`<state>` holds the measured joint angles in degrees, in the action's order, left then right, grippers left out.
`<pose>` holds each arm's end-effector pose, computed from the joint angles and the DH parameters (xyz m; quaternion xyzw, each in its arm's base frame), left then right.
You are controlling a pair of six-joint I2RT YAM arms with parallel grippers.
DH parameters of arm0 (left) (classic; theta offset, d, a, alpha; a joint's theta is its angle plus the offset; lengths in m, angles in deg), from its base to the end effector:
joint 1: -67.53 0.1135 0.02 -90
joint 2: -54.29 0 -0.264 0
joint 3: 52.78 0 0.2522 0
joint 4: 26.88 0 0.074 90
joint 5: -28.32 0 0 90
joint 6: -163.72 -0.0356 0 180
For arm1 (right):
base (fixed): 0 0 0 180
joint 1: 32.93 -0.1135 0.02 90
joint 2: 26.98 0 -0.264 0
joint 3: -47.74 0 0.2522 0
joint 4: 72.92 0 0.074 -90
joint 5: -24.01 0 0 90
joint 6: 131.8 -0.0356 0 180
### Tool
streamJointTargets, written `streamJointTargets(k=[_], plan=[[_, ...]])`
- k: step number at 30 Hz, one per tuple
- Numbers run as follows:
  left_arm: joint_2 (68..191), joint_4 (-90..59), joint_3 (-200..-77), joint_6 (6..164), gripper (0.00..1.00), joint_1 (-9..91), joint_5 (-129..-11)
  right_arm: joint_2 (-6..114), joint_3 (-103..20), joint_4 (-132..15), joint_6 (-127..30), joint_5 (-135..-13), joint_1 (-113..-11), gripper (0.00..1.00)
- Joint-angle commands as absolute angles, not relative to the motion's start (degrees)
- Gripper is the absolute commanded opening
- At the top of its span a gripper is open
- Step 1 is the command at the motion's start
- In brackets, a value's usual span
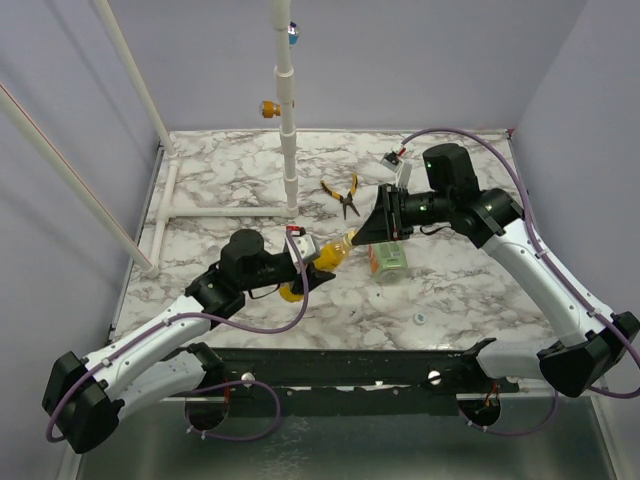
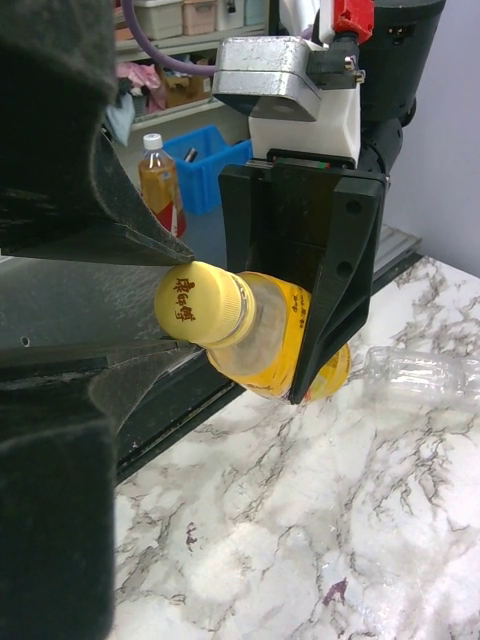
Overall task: Screw on the bottle caps
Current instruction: Screw the bottle cap onto the plastic bottle.
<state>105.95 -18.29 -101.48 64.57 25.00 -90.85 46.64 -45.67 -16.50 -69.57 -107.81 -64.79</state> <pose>0.1438 -0.1555 0.2865 0.4701 0.6053 -0.3626 0.5302 0.2113 0.1593 0.3922 -0.1900 0.8284 0.4853 0.2054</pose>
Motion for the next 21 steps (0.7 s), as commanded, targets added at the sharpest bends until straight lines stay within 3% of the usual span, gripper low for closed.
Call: streamJointTargets(k=[1, 21], plan=[[106.96, -21.21, -103.45, 62.84, 0.19, 24.14, -92.25, 47.53, -47.08, -13.1, -67.64, -108.19, -65.23, 0.27], [109.65, -30.72, -103.02, 57.33, 0.16, 16.94, -76.94, 49.58, -50.45, -7.35, -66.25, -105.14, -65.82, 0.27]])
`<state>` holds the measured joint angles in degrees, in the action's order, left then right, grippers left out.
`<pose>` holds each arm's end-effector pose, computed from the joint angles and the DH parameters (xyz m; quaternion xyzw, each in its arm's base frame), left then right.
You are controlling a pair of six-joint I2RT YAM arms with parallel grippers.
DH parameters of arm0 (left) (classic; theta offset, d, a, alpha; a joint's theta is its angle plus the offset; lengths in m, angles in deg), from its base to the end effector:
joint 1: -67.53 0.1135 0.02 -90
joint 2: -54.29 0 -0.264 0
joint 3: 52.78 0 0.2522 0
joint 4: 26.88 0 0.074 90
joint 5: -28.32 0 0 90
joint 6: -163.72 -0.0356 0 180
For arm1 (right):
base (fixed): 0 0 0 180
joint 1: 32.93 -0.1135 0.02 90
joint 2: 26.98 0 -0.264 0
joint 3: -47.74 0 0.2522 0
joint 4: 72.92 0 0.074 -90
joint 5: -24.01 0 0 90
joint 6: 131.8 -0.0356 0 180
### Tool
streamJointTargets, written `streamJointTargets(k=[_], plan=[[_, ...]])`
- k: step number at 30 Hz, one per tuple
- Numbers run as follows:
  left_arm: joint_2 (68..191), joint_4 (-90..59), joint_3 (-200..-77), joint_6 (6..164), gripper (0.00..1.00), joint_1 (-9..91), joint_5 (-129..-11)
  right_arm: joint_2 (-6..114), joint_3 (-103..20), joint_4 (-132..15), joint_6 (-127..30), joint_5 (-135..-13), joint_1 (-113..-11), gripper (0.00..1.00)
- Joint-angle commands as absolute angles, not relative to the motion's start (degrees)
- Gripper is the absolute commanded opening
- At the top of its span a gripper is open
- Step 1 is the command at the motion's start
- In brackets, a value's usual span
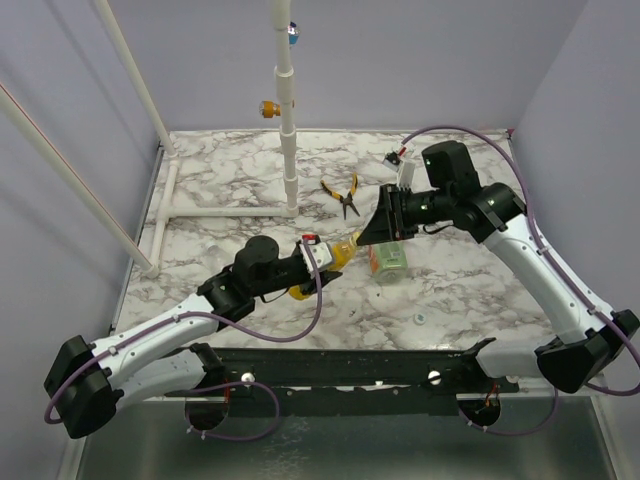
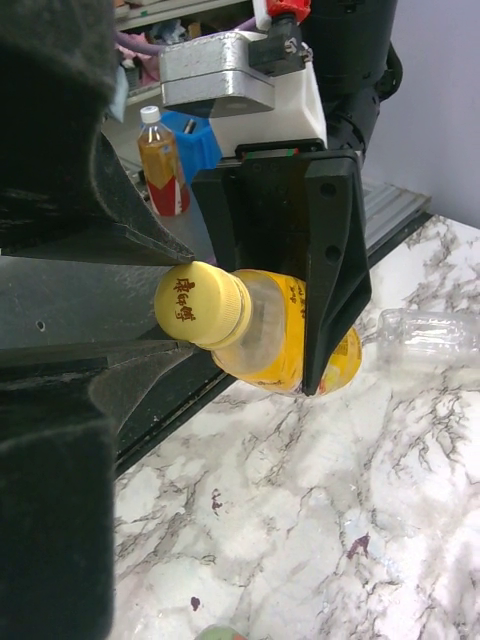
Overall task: Screw on the bottle caps
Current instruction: Screw the bottle cap onto the plastic bottle.
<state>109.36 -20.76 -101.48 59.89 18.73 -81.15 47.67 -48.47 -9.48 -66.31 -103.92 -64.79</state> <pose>0.1389 -0.1767 0.2787 0.4899 0.6016 -0.3111 0.5489 0.2098 0.1562 0.3926 -0.1876 0.8533 0.4437 0.1997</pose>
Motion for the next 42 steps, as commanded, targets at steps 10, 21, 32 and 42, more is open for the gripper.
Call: streamJointTargets(k=[10, 21, 32, 42], plan=[[110.67, -34.95, -102.69, 56.26, 0.15, 16.0, -74.43, 51.85, -51.92, -6.71, -67.02, -104.45, -66.68, 0.27], [112.7, -38.68, -102.61, 56.02, 0.11, 15.66, -73.02, 53.7, -52.99, -4.95, -67.21, -102.23, -66.9, 0.26], [114.76, -39.31, -103.46, 54.3, 0.08, 15.48, -74.49, 55.35, -56.23, -0.98, -65.63, -98.1, -67.02, 0.26], [115.37, -38.26, -103.33, 54.8, 0.02, 15.54, -76.03, 55.28, -57.94, 1.27, -64.81, -94.71, -67.03, 0.25]])
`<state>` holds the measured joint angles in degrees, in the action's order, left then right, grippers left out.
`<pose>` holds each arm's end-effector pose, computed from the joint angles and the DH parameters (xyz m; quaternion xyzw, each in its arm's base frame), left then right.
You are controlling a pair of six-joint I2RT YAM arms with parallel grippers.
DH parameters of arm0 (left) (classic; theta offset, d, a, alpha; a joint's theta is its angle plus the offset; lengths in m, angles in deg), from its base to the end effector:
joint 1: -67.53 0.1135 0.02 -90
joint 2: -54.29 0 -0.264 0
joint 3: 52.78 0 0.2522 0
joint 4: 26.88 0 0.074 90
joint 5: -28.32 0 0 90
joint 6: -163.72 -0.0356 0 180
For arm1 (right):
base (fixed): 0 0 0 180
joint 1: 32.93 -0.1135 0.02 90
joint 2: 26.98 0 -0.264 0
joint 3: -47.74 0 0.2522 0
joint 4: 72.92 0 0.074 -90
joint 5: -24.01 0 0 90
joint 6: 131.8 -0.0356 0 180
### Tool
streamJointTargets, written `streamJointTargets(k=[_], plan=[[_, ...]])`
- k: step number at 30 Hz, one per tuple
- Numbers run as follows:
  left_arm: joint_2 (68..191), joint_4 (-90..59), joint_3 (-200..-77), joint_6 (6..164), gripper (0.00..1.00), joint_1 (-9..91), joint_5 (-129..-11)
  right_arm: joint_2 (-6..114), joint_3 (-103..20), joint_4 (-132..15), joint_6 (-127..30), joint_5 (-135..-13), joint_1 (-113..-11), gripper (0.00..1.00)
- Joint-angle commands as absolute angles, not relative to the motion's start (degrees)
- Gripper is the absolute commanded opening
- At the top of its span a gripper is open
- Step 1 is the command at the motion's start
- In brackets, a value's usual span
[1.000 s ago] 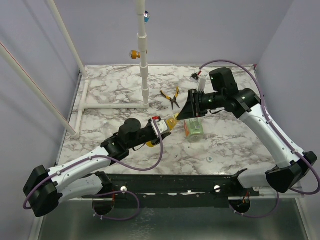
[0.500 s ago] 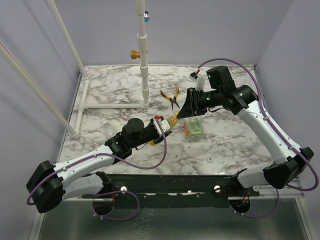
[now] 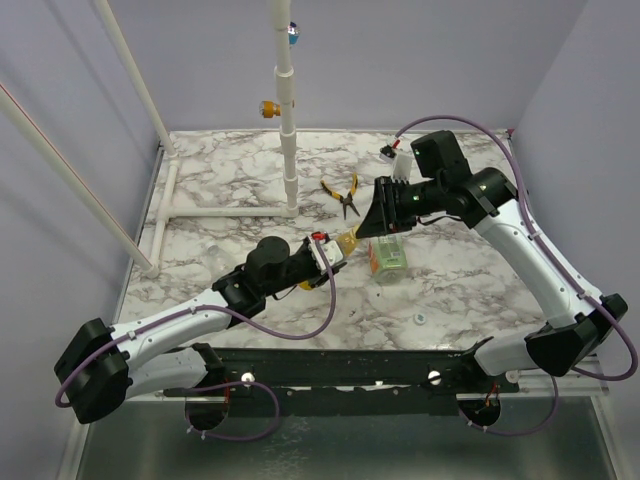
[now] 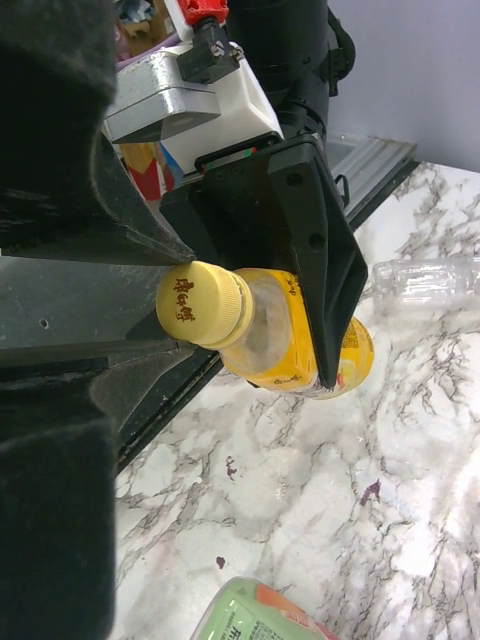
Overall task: Screw on the bottle caps
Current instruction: Screw the bottle cap onto the plastic bottle.
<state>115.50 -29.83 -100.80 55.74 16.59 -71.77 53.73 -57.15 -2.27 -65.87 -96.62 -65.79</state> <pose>0.1500 -0.1947 0.2679 0.4790 0.5984 -0.2459 0.5933 0.2250 0.1669 0.4015 -0.1663 0.8856 0.3861 0.1975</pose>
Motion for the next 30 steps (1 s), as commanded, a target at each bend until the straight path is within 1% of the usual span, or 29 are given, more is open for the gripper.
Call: streamJointTargets(k=[1, 10, 30], plan=[[115.43, -38.14, -103.37, 54.9, 0.01, 15.52, -76.05, 55.33, -58.15, 1.42, -64.66, -94.66, -67.03, 0.25], [115.63, -36.78, -103.61, 55.27, 0.0, 15.47, -76.69, 56.16, -60.63, 3.46, -64.03, -92.13, -67.88, 0.25], [116.39, -36.41, -103.88, 55.7, 0.0, 15.54, -77.63, 57.32, -61.79, 5.67, -63.59, -88.71, -69.31, 0.24]])
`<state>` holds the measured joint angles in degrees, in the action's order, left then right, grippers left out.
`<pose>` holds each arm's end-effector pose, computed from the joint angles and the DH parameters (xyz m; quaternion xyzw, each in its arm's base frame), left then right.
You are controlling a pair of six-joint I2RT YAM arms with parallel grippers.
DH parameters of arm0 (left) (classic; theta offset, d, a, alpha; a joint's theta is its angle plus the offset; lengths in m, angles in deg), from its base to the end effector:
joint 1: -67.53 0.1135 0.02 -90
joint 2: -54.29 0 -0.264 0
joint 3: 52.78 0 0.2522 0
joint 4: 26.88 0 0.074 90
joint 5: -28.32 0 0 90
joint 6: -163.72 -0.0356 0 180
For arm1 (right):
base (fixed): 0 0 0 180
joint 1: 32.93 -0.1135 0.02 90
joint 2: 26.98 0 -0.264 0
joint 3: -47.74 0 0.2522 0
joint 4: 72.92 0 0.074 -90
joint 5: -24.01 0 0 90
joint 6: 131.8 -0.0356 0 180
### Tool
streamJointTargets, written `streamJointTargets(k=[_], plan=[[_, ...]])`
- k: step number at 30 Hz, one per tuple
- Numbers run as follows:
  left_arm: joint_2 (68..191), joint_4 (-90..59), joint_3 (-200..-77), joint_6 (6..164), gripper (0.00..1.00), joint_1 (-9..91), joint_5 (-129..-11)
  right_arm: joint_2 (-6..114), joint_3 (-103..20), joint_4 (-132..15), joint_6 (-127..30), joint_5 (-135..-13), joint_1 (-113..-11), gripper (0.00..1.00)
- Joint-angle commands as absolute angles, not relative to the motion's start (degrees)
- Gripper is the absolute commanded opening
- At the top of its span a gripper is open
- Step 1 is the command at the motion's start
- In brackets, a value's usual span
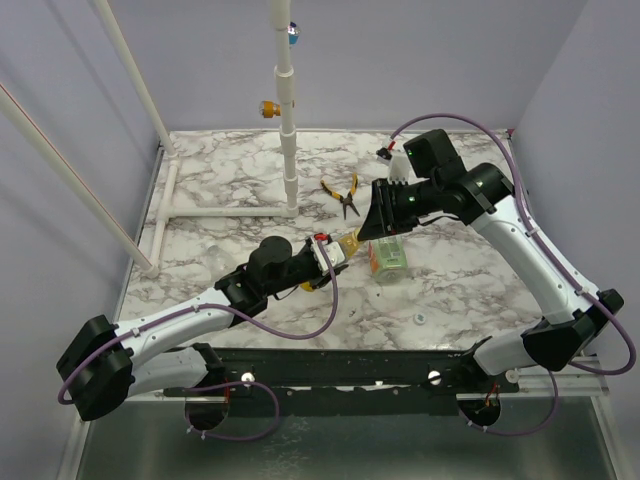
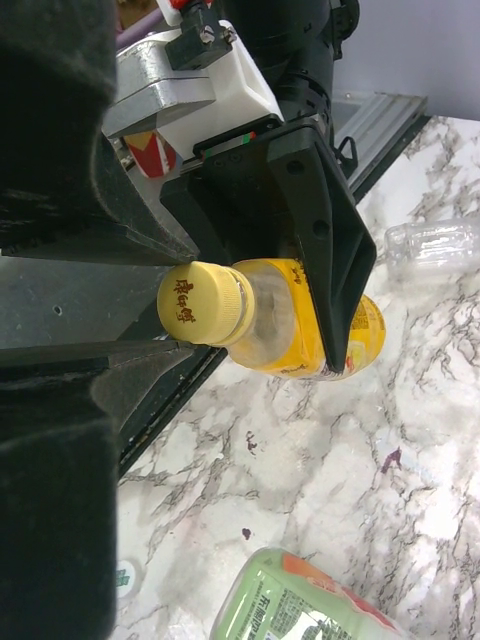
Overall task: Screw on the bottle caps
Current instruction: Screw the bottle cap onto the plastic bottle.
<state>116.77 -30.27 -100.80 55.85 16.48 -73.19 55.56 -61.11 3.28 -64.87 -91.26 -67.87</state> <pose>0.1511 -0.1982 0.2637 0.4872 0.5973 -0.2548 0.5840 0.2210 0.1729 0.4058 -0.1694 0.9039 0.3420 0.1930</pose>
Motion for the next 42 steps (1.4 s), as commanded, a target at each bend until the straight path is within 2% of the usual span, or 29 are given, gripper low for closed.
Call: streamJointTargets(k=[1, 42], plan=[[116.43, -36.48, -103.88, 55.7, 0.0, 15.49, -77.67, 57.4, -61.88, 5.7, -63.55, -88.62, -69.4, 0.24], [115.52, -38.46, -103.15, 56.56, 0.0, 15.44, -77.79, 61.17, -67.23, 10.64, -63.41, -84.19, -72.83, 0.23]])
